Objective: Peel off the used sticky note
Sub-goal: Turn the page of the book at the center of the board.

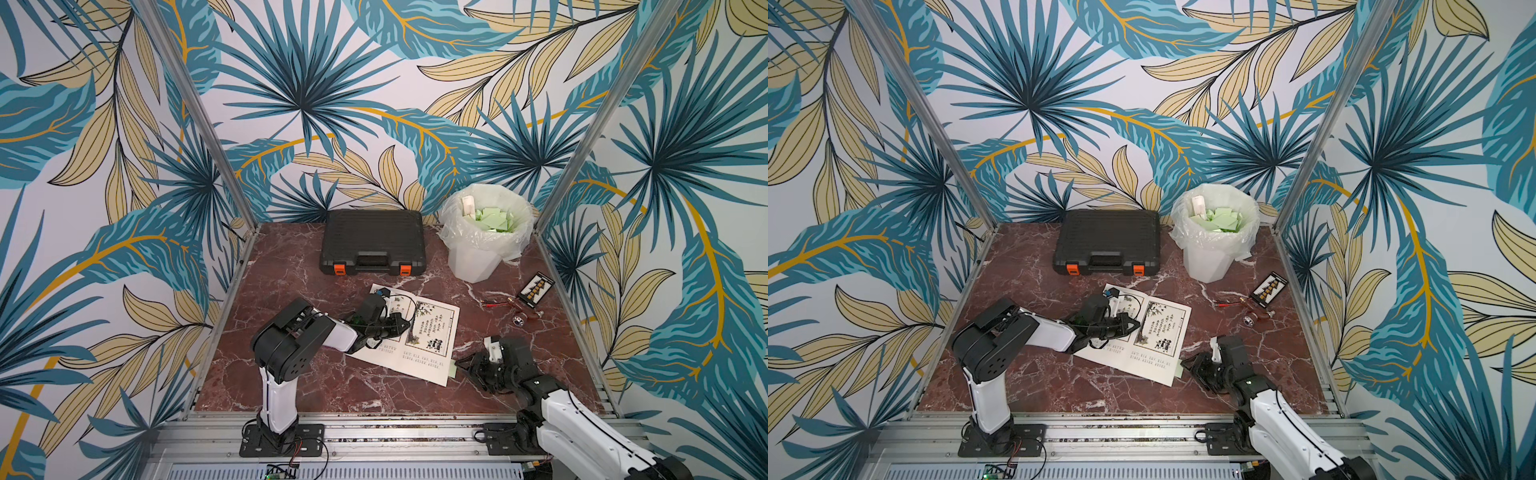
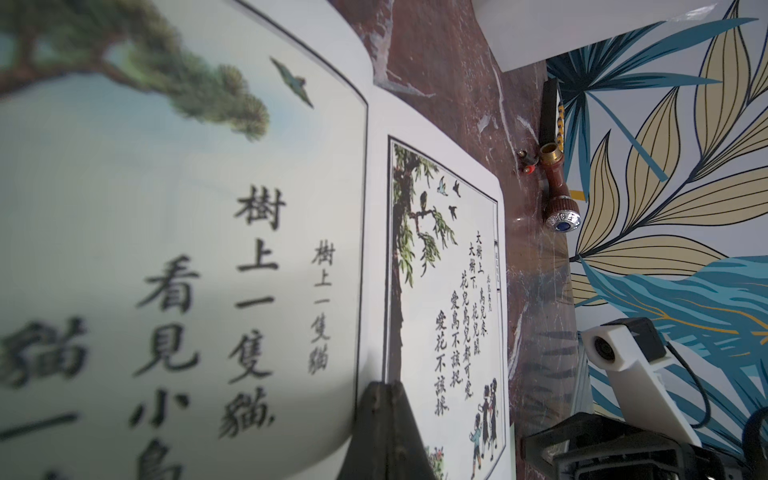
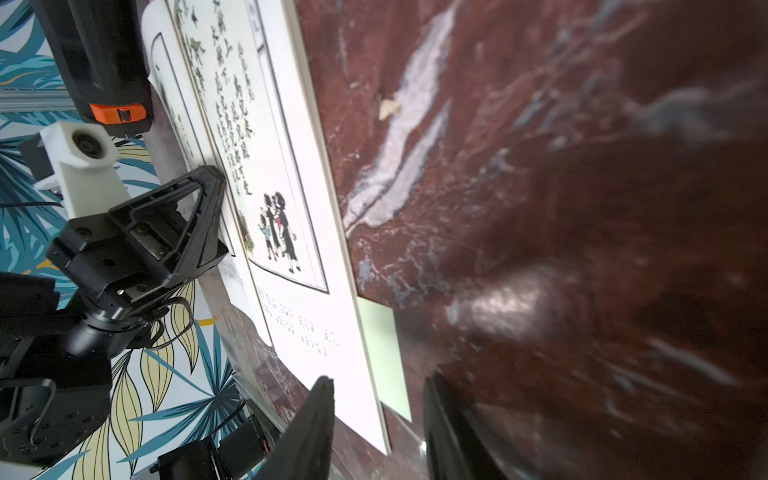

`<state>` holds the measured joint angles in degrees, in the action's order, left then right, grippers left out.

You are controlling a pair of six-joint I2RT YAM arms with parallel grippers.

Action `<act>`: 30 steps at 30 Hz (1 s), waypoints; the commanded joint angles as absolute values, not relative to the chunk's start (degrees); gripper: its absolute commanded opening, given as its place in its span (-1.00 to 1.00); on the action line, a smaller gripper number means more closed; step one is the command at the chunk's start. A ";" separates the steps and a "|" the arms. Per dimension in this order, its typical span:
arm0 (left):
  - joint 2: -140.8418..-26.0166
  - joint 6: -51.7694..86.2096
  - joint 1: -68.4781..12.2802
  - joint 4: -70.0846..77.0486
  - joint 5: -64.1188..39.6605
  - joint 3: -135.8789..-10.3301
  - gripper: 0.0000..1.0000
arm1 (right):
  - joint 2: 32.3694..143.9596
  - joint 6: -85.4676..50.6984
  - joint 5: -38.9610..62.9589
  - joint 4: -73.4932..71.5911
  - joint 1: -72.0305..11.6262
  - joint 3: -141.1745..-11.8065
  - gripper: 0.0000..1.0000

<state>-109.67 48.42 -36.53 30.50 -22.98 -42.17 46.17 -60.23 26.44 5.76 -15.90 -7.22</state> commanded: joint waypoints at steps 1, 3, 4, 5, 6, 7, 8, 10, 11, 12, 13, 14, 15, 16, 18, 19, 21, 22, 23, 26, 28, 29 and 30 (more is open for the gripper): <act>-114.34 47.94 -34.76 18.11 -16.87 -38.41 -0.97 | 49.65 -60.65 23.10 0.84 -17.03 -5.66 -0.21; -114.47 47.94 -34.65 18.36 -16.87 -38.32 -0.97 | 51.71 -60.69 22.77 -1.34 -17.51 -5.45 -0.21; -114.45 47.94 -34.63 18.41 -16.87 -38.32 -0.97 | 52.17 -60.77 22.72 -1.94 -17.74 -5.45 -0.21; -114.51 47.94 -34.59 18.45 -16.87 -38.32 -0.97 | 53.04 -60.79 22.73 -2.76 -17.92 -5.57 -0.20; -114.55 47.94 -34.54 18.46 -16.87 -38.39 -0.97 | 54.12 -60.73 22.81 -3.68 -18.13 -5.74 -0.20; -114.60 47.94 -34.54 18.46 -16.87 -38.40 -0.97 | 54.79 -60.64 22.88 -4.30 -18.22 -5.85 -0.19; -114.76 47.94 -34.49 18.46 -16.87 -38.41 -0.97 | 55.73 -60.75 23.14 -5.32 -18.30 -5.96 -0.18; -114.86 47.94 -34.41 18.54 -16.87 -38.41 -0.97 | 58.23 -61.22 23.92 -8.20 -18.64 -6.24 -0.17; -114.82 47.94 -34.38 18.54 -16.87 -38.47 -0.97 | 58.90 -61.32 24.06 -8.69 -18.74 -6.35 -0.17; -114.93 47.94 -34.37 18.63 -16.87 -38.49 -0.97 | 59.92 -61.49 24.23 -9.75 -18.88 -6.52 -0.17; -114.92 47.94 -34.32 18.70 -16.87 -38.47 -0.97 | 61.30 -61.69 24.58 -11.07 -18.94 -6.75 -0.16; -114.88 47.94 -34.29 18.72 -16.87 -38.49 -0.97 | 62.13 -61.80 24.88 -11.65 -19.03 -7.15 -0.16; -114.94 47.94 -34.28 18.72 -16.87 -38.50 -0.97 | 62.66 -61.81 24.98 -12.10 -19.04 -7.32 -0.16; -115.02 47.94 -34.28 18.72 -16.87 -38.50 -0.97 | 63.43 -62.07 25.18 -12.89 -19.11 -7.65 -0.16; -115.05 47.94 -34.30 18.72 -16.87 -38.47 -0.97 | 63.97 -62.53 25.72 -13.99 -19.11 -8.09 -0.16; -115.05 47.94 -34.25 18.72 -16.87 -38.49 -0.97 | 64.19 -62.77 26.03 -14.44 -19.15 -8.35 -0.16; -115.13 47.94 -34.19 18.79 -16.87 -38.49 -0.97 | 64.05 -63.26 26.40 -14.90 -19.25 -8.88 -0.16; -115.13 47.94 -34.19 18.80 -16.87 -38.45 -0.97 | 63.82 -63.43 26.48 -15.00 -19.25 -8.94 -0.16; -115.14 47.94 -34.20 18.85 -16.87 -38.46 -0.97 | 63.46 -63.80 26.65 -15.11 -19.20 -9.11 -0.16; -115.14 47.94 -34.13 18.94 -16.87 -38.50 -0.97 | 62.47 -64.50 26.88 -15.00 -19.41 -9.30 -0.17; -115.20 47.94 -34.12 18.97 -16.87 -38.50 -0.97 | 61.43 -64.54 27.07 -13.81 -19.70 -10.00 -0.17; -115.22 47.94 -34.13 18.98 -16.87 -38.50 -0.97 | 61.19 -64.43 27.07 -13.38 -19.82 -10.19 -0.17; -115.22 47.94 -34.11 18.98 -16.87 -38.50 -0.97 | 60.51 -64.09 26.88 -11.82 -20.05 -10.73 -0.17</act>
<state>-110.28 48.71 -35.83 32.03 -24.45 -41.87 61.73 -63.72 27.03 -14.20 -19.46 -9.28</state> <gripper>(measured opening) 0.063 0.416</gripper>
